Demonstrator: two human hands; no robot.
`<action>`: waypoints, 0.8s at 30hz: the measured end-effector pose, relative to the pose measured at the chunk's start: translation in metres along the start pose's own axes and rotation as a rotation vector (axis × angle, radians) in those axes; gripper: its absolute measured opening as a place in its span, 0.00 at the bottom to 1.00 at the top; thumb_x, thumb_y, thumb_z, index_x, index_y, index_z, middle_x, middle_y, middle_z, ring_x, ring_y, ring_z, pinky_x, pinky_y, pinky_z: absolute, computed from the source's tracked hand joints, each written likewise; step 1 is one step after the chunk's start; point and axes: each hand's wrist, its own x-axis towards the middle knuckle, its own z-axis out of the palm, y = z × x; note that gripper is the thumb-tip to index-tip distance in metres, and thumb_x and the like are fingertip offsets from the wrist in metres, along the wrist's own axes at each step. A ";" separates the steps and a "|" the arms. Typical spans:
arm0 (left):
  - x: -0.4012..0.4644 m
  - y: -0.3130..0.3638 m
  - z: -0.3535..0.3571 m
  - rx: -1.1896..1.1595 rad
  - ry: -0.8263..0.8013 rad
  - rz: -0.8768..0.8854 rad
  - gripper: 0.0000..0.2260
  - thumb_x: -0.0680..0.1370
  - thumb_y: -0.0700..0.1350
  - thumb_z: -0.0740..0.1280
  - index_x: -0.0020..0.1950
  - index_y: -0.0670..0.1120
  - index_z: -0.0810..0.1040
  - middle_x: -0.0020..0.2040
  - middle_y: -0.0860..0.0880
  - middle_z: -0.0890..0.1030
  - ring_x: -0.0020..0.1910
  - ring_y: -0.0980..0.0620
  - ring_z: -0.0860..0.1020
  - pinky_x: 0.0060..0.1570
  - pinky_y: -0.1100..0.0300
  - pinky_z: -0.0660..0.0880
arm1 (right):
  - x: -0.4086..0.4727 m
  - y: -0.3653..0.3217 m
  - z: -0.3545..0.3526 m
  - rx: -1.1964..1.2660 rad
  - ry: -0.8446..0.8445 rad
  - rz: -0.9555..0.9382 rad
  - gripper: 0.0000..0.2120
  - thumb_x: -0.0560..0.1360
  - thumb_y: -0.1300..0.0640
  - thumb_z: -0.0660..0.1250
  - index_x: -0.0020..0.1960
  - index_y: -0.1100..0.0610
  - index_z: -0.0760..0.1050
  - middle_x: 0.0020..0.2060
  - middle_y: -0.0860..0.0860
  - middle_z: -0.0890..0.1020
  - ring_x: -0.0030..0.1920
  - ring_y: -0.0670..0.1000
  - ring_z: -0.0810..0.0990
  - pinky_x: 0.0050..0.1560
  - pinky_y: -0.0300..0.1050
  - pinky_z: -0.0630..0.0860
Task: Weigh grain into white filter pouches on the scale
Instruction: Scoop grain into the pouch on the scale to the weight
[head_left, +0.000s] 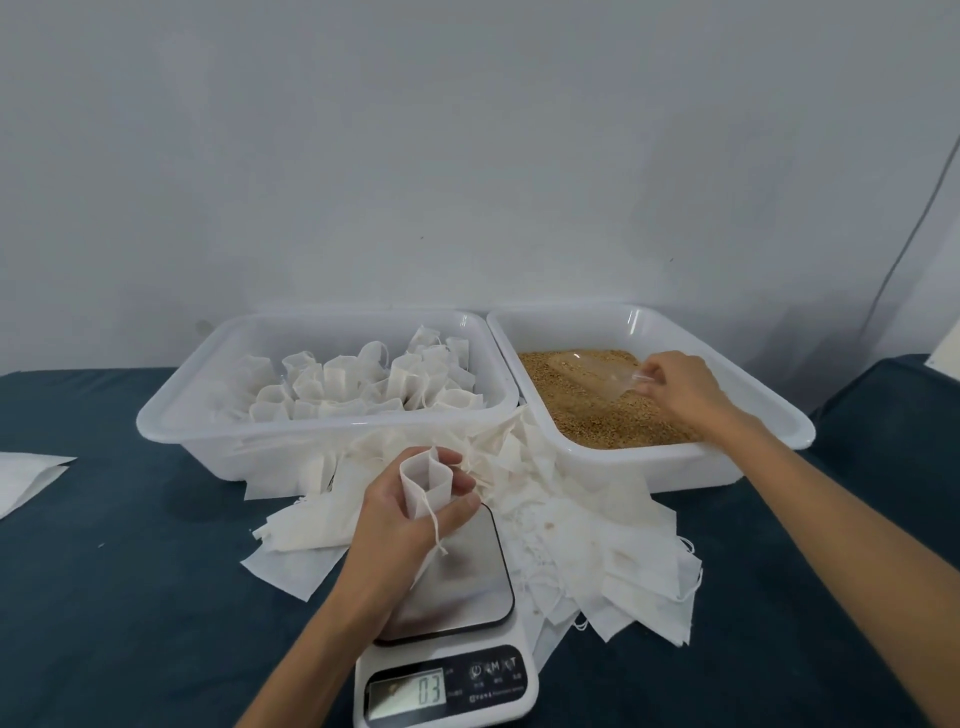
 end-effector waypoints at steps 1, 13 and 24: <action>0.000 0.000 0.000 0.009 -0.004 -0.002 0.15 0.74 0.33 0.78 0.56 0.44 0.81 0.46 0.44 0.86 0.48 0.49 0.85 0.50 0.62 0.80 | -0.005 -0.002 -0.002 0.026 -0.003 -0.034 0.10 0.78 0.59 0.71 0.59 0.59 0.80 0.56 0.55 0.83 0.57 0.56 0.80 0.63 0.57 0.75; -0.003 0.003 0.003 0.059 -0.001 0.007 0.19 0.70 0.42 0.77 0.59 0.43 0.79 0.46 0.47 0.85 0.49 0.49 0.83 0.55 0.54 0.79 | -0.085 -0.068 -0.042 0.295 -0.122 -0.489 0.09 0.78 0.62 0.71 0.57 0.54 0.81 0.52 0.41 0.84 0.53 0.29 0.78 0.53 0.22 0.69; -0.004 0.000 0.003 0.189 -0.022 -0.010 0.14 0.71 0.46 0.78 0.53 0.47 0.80 0.48 0.51 0.86 0.52 0.47 0.84 0.60 0.42 0.79 | -0.106 -0.090 -0.063 0.091 -0.166 -0.690 0.12 0.78 0.60 0.71 0.59 0.50 0.80 0.53 0.36 0.81 0.55 0.29 0.74 0.77 0.45 0.53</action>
